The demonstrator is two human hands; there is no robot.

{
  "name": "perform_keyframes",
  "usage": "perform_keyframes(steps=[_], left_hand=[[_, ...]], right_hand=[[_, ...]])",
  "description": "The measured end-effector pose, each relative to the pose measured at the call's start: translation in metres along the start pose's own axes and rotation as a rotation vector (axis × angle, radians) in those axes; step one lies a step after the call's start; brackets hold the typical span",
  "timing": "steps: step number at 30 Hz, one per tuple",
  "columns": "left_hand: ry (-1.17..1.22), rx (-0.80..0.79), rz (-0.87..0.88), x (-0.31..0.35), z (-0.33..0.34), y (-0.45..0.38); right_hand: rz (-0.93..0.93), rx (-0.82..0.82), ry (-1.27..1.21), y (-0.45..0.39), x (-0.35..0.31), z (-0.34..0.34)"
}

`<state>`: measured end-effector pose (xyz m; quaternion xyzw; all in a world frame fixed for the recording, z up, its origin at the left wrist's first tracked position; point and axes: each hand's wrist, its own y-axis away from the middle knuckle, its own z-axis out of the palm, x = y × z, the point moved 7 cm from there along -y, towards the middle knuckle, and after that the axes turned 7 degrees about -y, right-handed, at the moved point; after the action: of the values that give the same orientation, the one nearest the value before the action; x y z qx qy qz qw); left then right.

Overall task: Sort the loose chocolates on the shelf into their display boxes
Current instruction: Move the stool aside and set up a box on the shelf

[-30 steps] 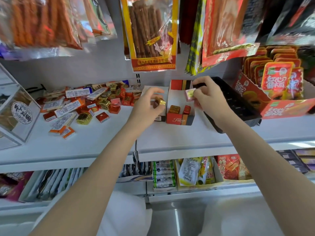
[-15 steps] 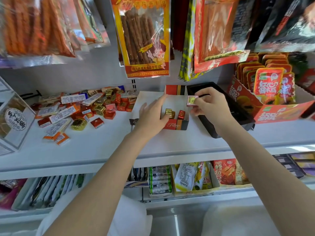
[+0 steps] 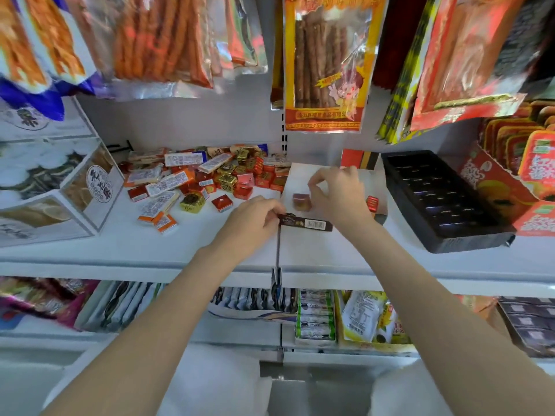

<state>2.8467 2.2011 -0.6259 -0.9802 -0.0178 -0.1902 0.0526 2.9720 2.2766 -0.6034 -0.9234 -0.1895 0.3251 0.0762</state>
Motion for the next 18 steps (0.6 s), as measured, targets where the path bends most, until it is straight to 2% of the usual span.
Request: perform_keyframes(steps=[3,6,8,14,16,18], left_hand=[[0.020,0.024,0.009,0.000,-0.004,0.000],[0.013,0.034,0.001,0.002,-0.005,0.001],[0.007,0.044,-0.013,0.005,-0.004,0.001],[-0.016,0.082,0.001,0.019,0.002,0.001],[0.025,0.064,0.024,0.020,0.002,0.003],[0.066,0.046,0.042,0.015,-0.001,0.006]], right_hand=[[0.033,0.041,0.081,0.002,0.001,-0.019],[0.143,-0.140,0.170,0.011,0.017,-0.021],[0.121,-0.229,0.199,0.020,0.023,-0.016],[0.066,-0.317,0.253,0.030,0.032,-0.019],[0.052,-0.292,0.231,0.029,0.031,-0.023],[-0.039,-0.180,0.158,0.025,0.016,-0.032]])
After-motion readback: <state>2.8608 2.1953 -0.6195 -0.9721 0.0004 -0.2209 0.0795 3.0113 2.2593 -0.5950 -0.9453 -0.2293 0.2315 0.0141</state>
